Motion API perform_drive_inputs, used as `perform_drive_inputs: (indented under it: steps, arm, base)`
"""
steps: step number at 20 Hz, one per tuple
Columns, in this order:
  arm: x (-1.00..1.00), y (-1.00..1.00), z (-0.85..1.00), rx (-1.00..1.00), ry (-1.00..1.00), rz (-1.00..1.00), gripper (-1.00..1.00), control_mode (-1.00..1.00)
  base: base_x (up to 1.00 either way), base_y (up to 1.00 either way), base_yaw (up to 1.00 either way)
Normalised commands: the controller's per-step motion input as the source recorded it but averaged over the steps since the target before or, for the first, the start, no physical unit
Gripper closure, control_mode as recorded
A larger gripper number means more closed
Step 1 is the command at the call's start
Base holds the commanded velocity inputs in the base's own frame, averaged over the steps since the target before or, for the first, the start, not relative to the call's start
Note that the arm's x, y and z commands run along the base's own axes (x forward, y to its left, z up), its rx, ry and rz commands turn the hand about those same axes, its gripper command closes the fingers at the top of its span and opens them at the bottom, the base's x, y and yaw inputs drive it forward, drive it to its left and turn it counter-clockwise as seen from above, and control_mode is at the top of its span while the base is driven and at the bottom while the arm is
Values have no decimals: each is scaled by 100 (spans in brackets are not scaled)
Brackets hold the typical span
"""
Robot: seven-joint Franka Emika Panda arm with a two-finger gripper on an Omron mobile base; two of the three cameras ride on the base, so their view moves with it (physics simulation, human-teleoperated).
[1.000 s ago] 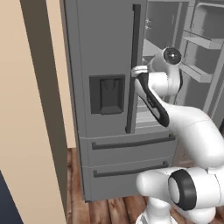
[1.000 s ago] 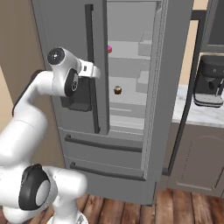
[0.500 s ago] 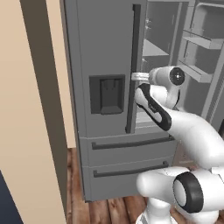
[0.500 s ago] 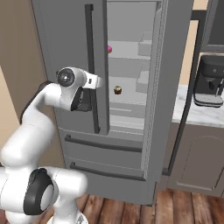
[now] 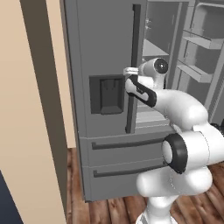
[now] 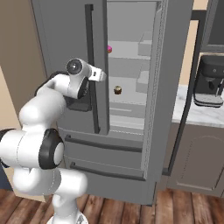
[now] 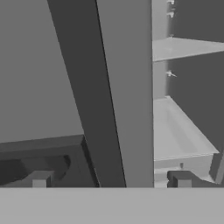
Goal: Take the donut and cupcake from the fridge and place them on the empty tray on the dining counter.
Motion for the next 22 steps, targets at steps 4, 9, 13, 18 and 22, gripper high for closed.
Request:
perform_drive_inputs:
  steps: [4, 9, 13, 18, 22]
  arm:
    - [84, 6, -1, 0, 5, 0, -100, -100]
    - [84, 0, -1, 0, 5, 0, -100, -100]
    - [86, 0, -7, 0, 4, 0, -100, -100]
    - [51, 0, -2, 0, 0, 0, 100, -100]
    - [24, 3, 0, 0, 5, -1, 100, -100]
  base:
    - [0, 0, 0]
    - [0, 0, 0]
    - [0, 0, 0]
    - [0, 0, 0]
    - [0, 0, 0]
